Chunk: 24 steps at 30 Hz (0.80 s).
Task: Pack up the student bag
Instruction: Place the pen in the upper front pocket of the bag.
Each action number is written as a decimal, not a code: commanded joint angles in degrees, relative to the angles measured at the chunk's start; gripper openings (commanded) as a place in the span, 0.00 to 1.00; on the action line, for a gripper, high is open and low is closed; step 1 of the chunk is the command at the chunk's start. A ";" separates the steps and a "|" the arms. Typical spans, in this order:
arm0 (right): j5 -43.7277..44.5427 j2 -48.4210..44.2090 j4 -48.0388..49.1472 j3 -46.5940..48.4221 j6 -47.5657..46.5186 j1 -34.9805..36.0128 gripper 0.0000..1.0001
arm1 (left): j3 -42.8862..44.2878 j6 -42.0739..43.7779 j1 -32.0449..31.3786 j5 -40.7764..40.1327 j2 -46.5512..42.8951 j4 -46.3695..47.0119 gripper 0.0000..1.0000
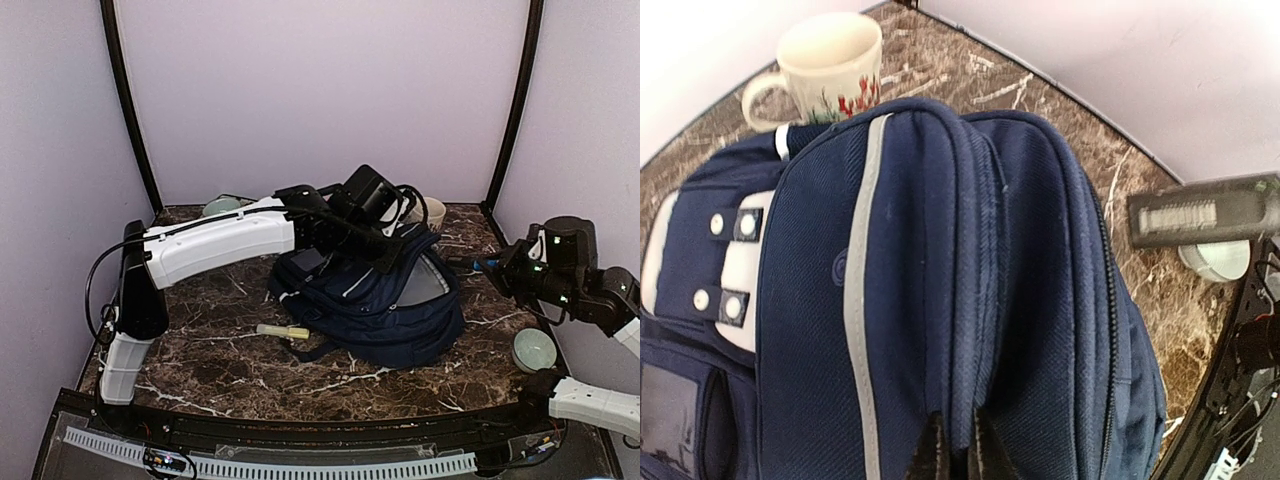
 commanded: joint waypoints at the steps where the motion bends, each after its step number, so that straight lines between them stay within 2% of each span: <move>1: -4.98 2.43 14.63 0.31 0.51 -0.28 0.00 | 6.71 8.29 1.13 1.83 -8.21 7.62 0.00; 4: -9.41 6.28 20.75 1.01 0.34 -0.27 0.00 | 9.16 12.93 1.42 0.36 -8.84 6.81 0.00; 9: -13.37 14.21 20.38 5.82 -1.35 -0.28 0.00 | 9.95 15.85 2.60 -1.50 -10.93 5.66 0.00; 22: -17.98 28.34 27.42 12.51 -0.97 -0.24 0.00 | 9.00 17.00 4.46 -3.21 -15.15 7.29 0.00; 23: -18.54 29.30 27.62 13.10 -1.05 -0.28 0.01 | 8.69 16.98 4.47 -3.16 -15.47 7.26 0.00; 24: -19.35 30.24 28.22 13.70 -1.33 -0.23 0.10 | 8.31 17.02 4.47 -3.12 -15.82 7.35 0.00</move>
